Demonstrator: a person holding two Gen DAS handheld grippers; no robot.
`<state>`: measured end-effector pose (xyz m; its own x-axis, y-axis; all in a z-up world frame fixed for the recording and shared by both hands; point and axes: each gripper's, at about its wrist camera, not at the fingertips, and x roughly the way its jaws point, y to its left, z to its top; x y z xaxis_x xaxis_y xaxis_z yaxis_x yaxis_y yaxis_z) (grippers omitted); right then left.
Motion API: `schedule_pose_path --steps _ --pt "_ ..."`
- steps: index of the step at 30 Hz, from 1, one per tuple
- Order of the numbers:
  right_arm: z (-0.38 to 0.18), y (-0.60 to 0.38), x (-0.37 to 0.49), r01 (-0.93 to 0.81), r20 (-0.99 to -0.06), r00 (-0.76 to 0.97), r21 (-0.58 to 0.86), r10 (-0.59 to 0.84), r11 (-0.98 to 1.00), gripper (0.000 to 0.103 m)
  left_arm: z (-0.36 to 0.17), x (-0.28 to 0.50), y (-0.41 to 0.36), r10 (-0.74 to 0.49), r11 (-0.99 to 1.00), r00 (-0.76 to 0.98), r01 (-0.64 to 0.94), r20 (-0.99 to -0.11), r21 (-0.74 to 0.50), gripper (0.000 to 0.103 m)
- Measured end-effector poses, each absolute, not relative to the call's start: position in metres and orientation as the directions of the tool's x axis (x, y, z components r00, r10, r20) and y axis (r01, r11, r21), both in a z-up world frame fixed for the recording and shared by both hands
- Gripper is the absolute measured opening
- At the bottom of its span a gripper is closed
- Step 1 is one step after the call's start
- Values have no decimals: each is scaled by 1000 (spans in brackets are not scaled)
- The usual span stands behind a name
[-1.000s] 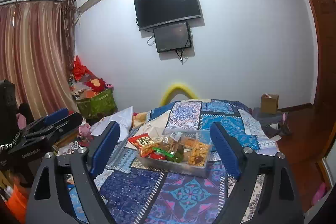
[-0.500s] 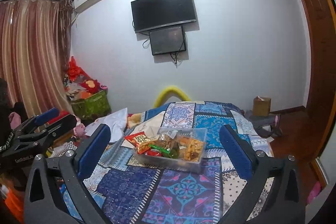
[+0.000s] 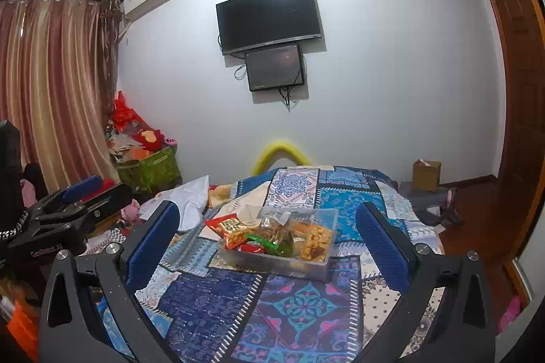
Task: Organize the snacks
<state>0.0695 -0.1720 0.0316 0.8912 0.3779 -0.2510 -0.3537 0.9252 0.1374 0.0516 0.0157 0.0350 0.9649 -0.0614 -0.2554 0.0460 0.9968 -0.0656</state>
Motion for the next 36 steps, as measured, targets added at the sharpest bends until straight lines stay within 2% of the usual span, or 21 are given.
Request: schedule_pose_path --steps 36 --pt "31 -172 71 -348 -254 895 123 368 930 103 29 56 17 -71 996 961 51 -268 -79 102"
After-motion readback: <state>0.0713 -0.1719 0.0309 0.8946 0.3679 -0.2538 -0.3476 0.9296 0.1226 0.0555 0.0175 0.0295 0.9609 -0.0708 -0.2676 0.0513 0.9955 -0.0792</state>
